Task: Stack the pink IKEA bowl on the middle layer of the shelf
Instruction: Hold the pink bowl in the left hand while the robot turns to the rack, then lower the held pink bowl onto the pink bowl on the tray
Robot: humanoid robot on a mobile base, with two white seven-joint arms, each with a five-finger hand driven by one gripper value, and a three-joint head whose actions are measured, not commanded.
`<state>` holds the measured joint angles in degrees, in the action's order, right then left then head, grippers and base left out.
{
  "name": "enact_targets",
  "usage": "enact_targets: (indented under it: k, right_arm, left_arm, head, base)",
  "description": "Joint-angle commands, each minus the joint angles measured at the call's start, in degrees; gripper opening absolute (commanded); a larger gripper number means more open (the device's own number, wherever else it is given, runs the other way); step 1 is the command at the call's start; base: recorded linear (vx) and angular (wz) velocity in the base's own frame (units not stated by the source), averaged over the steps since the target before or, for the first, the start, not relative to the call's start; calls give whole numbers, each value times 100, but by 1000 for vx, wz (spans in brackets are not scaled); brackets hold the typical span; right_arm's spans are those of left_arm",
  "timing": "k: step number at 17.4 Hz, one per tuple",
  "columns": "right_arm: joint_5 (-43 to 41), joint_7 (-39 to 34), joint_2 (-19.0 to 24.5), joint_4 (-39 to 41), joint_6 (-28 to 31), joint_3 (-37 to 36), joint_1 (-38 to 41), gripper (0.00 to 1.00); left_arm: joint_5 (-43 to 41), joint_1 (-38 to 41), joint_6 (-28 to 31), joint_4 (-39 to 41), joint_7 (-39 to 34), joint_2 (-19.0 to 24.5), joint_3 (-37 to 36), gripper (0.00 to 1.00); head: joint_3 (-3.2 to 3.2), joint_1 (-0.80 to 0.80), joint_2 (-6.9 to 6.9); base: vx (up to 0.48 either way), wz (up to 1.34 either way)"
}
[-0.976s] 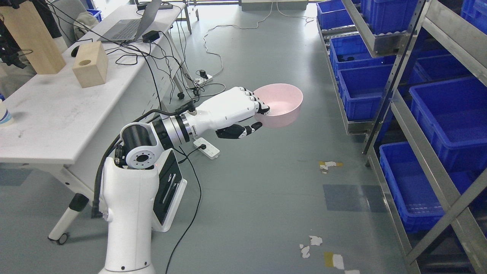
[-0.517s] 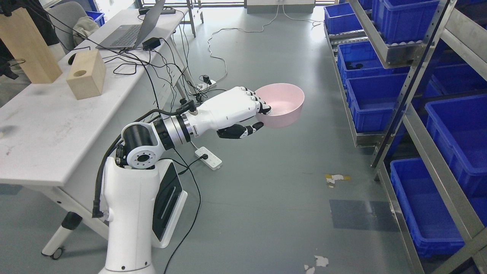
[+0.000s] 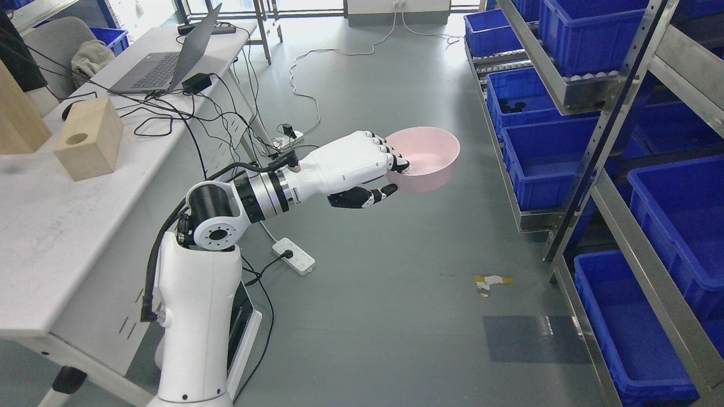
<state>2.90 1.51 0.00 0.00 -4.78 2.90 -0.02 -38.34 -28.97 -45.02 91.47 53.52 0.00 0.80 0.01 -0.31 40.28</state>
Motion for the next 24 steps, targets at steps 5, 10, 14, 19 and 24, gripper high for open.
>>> enact_targets:
  k: [5, 10, 14, 19, 24]
  right_arm:
    - [0, -1, -100, 100, 3, 0, 125, 100]
    - [0, -1, -100, 100, 3, 0, 125, 100]
    - [0, -1, -100, 100, 3, 0, 125, 100]
    - [0, -1, -100, 100, 3, 0, 125, 100]
    - [0, -1, -100, 100, 3, 0, 125, 100]
  left_arm:
    - [46, -39, 2, -23, -166, 100, -247, 4]
    - [176, -91, 2, -23, -184, 100, -361, 4]
    - [274, -144, 2, -23, -184, 100, -502, 4]
    - [327, -188, 2, -15, -201, 100, -537, 4]
    - [670, -995, 2, -32, -254, 100, -529, 4]
  head:
    - [0, 0, 0]
    - [0, 0, 0]
    - [0, 0, 0]
    - [0, 0, 0]
    - [0, 0, 0]
  base:
    - [153, -174]
    - [64, -371]
    - [23, -527]
    - [-6, -811]
    - [-17, -1151]
